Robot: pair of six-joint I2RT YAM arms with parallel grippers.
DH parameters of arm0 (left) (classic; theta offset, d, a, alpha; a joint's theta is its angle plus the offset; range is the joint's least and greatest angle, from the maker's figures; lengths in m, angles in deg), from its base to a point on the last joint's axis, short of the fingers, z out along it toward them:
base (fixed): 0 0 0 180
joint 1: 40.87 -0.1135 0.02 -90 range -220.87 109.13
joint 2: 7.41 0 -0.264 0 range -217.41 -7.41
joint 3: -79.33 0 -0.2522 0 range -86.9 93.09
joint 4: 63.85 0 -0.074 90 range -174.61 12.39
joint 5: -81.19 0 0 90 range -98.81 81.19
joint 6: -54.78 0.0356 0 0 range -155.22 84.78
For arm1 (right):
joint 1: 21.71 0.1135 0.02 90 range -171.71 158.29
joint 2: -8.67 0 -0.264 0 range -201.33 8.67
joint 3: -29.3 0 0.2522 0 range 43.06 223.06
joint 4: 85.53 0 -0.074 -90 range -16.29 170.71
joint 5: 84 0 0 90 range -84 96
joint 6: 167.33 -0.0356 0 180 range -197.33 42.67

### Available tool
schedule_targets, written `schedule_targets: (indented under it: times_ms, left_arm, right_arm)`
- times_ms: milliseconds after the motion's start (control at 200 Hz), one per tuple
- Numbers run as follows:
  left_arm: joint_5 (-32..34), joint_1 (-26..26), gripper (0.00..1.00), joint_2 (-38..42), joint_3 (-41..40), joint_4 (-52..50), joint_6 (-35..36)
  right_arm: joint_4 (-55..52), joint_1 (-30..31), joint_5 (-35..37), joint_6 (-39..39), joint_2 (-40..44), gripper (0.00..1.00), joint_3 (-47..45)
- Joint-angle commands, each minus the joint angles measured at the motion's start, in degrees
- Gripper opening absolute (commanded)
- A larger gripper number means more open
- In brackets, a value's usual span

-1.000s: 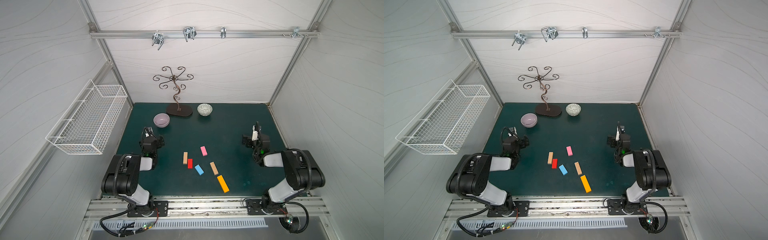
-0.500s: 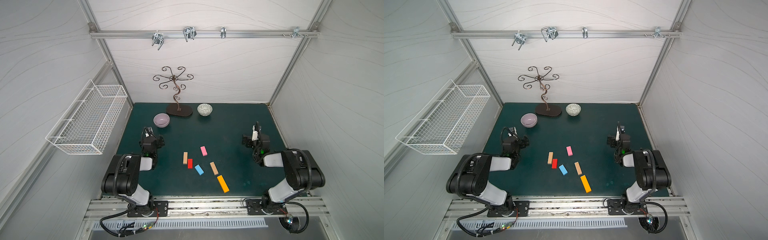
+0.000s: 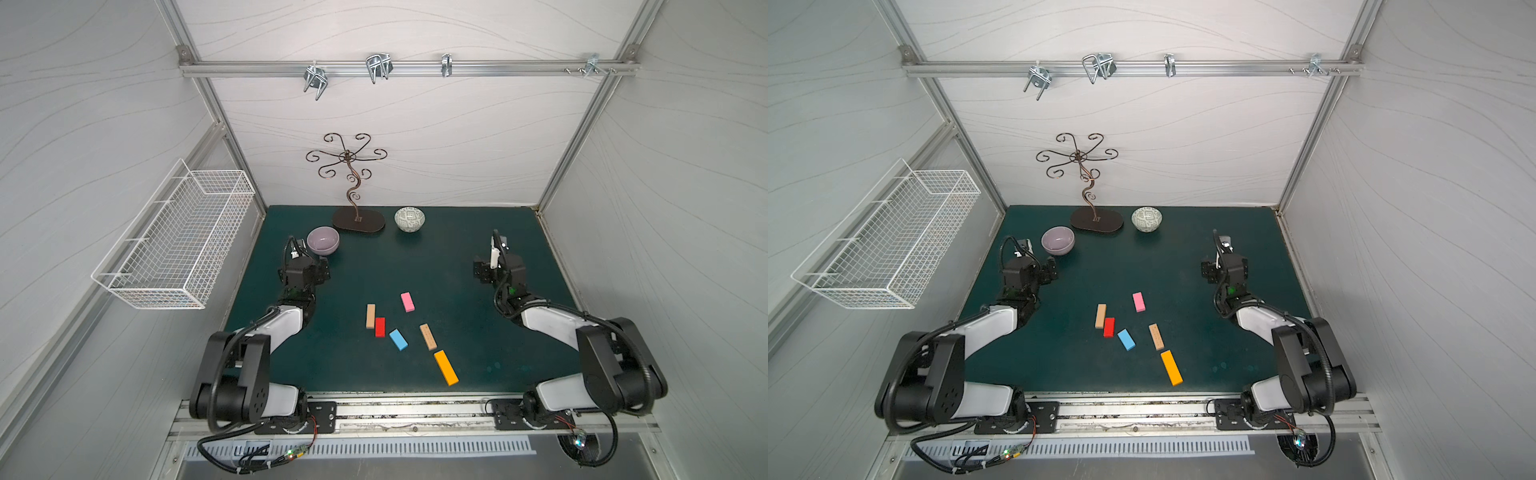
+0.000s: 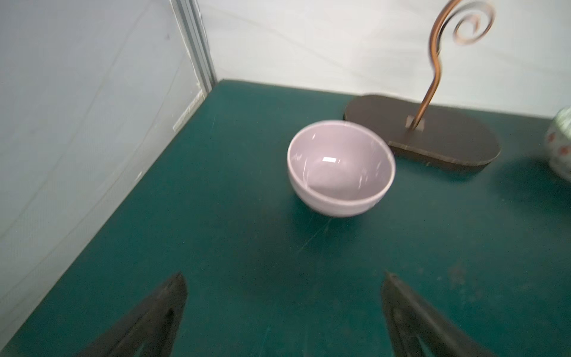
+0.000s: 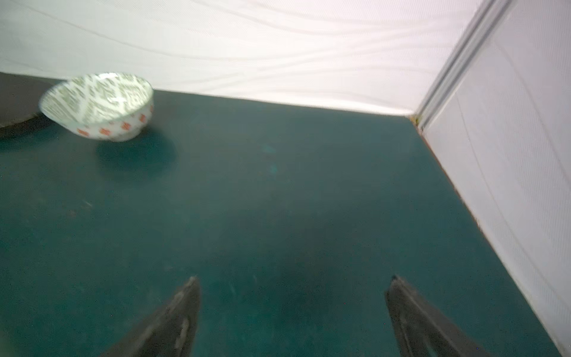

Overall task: Assemble the letter t with building blocks
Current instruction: Pick up the building block from the center of the board.

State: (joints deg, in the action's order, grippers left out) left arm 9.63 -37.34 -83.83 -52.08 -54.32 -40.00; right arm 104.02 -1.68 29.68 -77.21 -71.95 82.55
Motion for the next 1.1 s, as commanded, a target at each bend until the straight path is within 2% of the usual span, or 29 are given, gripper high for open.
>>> schedule_targets:
  times_ms: [0,85,260,330,410,540,670,735,825,961,1096]
  left_arm:
    - [1.5,0.2,1.00,3.5,7.6,-14.8,-6.1]
    - [1.7,0.5,1.00,3.4,15.6,-27.8,-8.7]
    - [2.6,2.2,1.00,0.4,28.5,-48.2,-9.0]
    - [2.8,4.5,1.00,0.0,30.7,-52.9,-7.3]
    - [7.7,7.9,1.00,-1.3,33.3,-59.8,-6.1]
    - [9.8,10.0,1.00,-4.9,37.1,-71.5,-8.1]
    - [4.8,10.2,1.00,-2.8,34.9,-71.5,-11.3]
    - [2.6,10.1,1.00,-0.4,33.2,-69.3,-15.3]
    - [-0.5,10.1,1.00,2.0,31.0,-66.6,-16.2]
    - [1.6,10.2,1.00,1.9,30.1,-66.5,-17.7]
    - [-3.6,10.2,1.00,3.3,29.0,-64.7,-18.6]
  right_arm:
    - [-23.6,3.6,4.6,-5.7,0.1,0.93,11.4]
    - [-31.7,6.6,1.5,-6.4,-2.0,0.94,17.7]
    - [-52.2,11.7,-7.1,-11.1,-7.5,0.99,31.1]
    - [-58.4,14.0,-10.6,-12.8,-10.0,0.98,35.0]
    - [-62.4,17.8,-12.0,-13.9,-11.0,0.99,36.9]
    - [-66.9,22.2,-14.9,-18.8,-12.1,0.95,38.9]
    - [-75.1,25.5,-17.0,-22.0,-18.0,0.89,44.3]
    - [-76.5,27.0,-17.2,-22.4,-20.2,0.88,45.6]
    - [-78.0,27.8,-20.3,-23.2,-22.8,0.87,46.8]
    - [-81.8,27.9,-22.4,-23.6,-27.5,0.85,49.7]
    - [-82.5,28.0,-23.6,-22.6,-30.7,0.83,51.5]
